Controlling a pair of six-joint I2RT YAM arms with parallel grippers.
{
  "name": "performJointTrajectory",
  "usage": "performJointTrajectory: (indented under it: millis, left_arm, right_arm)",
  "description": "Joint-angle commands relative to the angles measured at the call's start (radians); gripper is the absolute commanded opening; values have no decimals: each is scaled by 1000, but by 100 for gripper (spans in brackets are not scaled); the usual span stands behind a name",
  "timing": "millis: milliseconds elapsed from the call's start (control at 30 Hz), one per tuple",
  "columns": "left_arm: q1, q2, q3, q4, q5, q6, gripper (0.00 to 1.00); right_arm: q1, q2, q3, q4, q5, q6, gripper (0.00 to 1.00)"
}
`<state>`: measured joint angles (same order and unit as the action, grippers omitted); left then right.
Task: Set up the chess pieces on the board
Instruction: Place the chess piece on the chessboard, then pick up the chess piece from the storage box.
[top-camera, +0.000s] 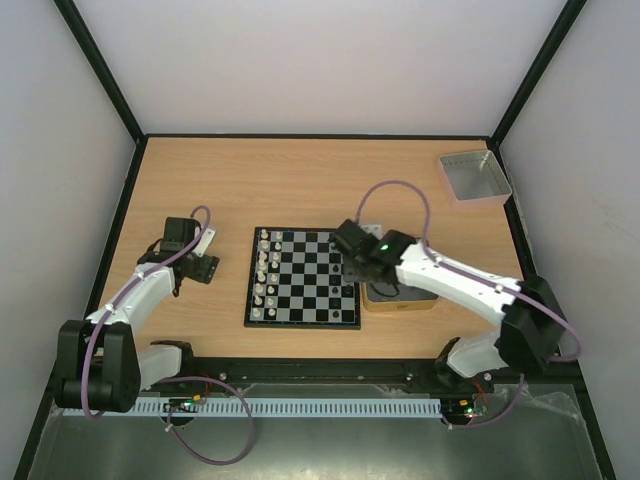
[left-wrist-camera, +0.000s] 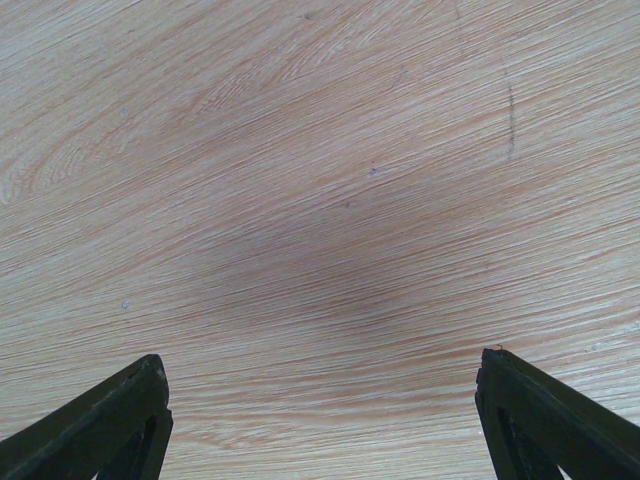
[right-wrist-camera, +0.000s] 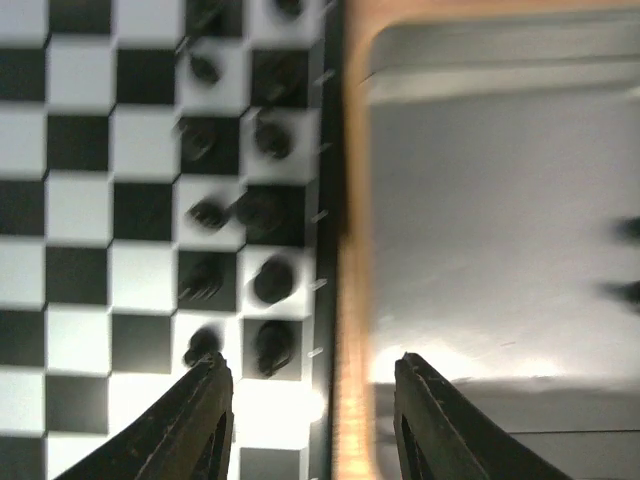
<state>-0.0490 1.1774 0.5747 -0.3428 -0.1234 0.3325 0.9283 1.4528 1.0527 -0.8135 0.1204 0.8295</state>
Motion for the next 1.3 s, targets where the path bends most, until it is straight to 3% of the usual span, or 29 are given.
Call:
performJointTrajectory:
  millis: [0, 200, 433, 733, 1267]
  left_arm:
    - [5, 9, -9, -2, 4, 1, 83]
    - [3, 9, -9, -1, 5, -1, 83]
    - [-8, 9, -10, 1, 1, -3, 83]
    - [-8, 4, -10, 1, 5, -2, 83]
    - [-8, 5, -11, 1, 11, -1, 84]
  right_arm:
    - [-154, -117, -7, -119, 114, -35, 42]
    - [-446, -179, -113, -78, 56, -124, 40]
    - [-588, -156, -168, -11, -42, -143, 38]
    - [-628, -98, -235, 83, -128, -110, 36]
    - [-637, -22, -251, 149, -104, -88, 26]
